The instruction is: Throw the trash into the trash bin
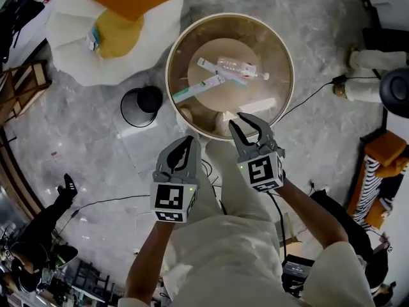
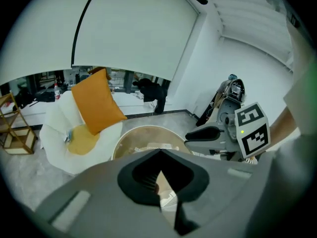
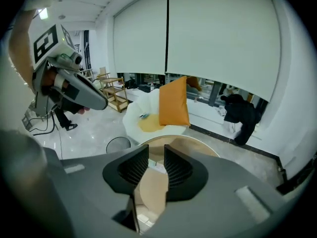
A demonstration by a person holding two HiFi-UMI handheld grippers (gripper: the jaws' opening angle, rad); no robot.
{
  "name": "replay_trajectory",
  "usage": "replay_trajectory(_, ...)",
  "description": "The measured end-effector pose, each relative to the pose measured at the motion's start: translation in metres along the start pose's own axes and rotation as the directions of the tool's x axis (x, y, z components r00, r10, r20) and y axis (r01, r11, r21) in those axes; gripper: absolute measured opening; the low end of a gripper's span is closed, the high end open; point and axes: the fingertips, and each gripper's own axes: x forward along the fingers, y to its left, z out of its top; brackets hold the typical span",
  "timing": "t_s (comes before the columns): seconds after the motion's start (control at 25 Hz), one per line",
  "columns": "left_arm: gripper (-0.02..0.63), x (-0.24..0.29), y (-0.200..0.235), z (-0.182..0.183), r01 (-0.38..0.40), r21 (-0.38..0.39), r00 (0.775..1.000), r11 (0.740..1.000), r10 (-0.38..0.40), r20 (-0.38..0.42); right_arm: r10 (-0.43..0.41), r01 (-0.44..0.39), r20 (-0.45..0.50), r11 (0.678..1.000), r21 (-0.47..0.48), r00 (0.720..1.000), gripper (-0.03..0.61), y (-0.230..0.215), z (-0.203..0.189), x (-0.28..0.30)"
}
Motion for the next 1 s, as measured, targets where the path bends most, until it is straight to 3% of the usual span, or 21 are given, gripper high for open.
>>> replay_trajectory(0.16, 0.002, 0.023, 0.002, -0.015, -0.041, -0.036, 0.999, 0.999, 0.040, -0.016, 0.003, -0.004, -0.024, 1.000, -0.029, 1.000, 0.144, -0.017, -0.026, 0.029)
replay_trajectory(0.48, 0.002, 0.081, -0.002, -0.047, -0.083, -0.091, 0.996, 0.992, 0.081, -0.029, -0.007, 0.003, -0.074, 0.999, -0.049, 0.997, 0.141, -0.049, -0.078, 0.077)
replay_trajectory(0.72, 0.002, 0.113, -0.009, -0.070, -0.090, -0.155, 0.995, 0.984, 0.081, -0.060, -0.001, -0.008, -0.146, 0.998, -0.062, 0.989, 0.163, -0.059, -0.128, 0.110)
replay_trajectory(1.0, 0.002, 0.136, -0.008, -0.081, -0.090, -0.157, 0.995, 0.984, 0.081, -0.064, -0.042, 0.018, -0.204, 0.993, -0.116, 0.978, 0.161, -0.070, -0.169, 0.144)
